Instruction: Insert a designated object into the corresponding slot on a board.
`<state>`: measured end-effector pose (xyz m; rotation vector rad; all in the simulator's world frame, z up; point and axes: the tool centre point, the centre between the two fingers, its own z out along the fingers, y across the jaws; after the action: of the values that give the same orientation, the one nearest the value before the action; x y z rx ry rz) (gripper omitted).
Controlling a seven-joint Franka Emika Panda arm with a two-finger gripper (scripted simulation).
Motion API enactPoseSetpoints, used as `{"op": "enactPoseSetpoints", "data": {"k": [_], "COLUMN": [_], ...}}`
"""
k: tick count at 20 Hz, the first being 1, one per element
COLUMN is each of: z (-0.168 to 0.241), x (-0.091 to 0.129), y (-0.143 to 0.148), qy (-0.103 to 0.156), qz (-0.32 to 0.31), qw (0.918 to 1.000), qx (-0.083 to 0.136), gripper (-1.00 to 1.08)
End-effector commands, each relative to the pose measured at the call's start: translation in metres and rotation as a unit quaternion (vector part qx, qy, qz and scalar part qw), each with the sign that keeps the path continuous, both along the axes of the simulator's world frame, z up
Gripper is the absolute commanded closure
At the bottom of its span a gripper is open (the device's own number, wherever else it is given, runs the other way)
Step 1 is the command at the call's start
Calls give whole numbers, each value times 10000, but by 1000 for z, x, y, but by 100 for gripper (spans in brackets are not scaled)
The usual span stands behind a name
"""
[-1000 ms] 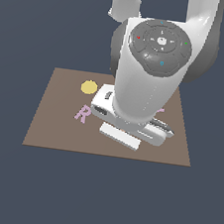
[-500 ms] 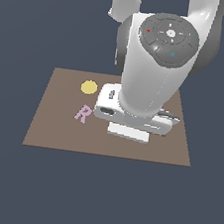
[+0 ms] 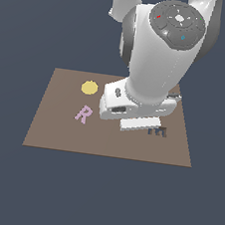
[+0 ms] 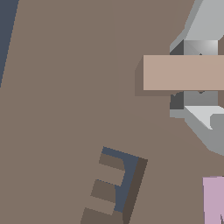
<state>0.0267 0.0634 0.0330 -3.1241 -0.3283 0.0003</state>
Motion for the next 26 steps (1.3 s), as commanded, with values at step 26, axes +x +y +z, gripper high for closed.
{"op": "enactPoseSetpoints", "data": {"k": [26], "z": [6], "x": [-80], "y": [-34], "qy": [-1], "qz": [5206], "qw": [8538], "qx": [-3], "gripper": [108]}}
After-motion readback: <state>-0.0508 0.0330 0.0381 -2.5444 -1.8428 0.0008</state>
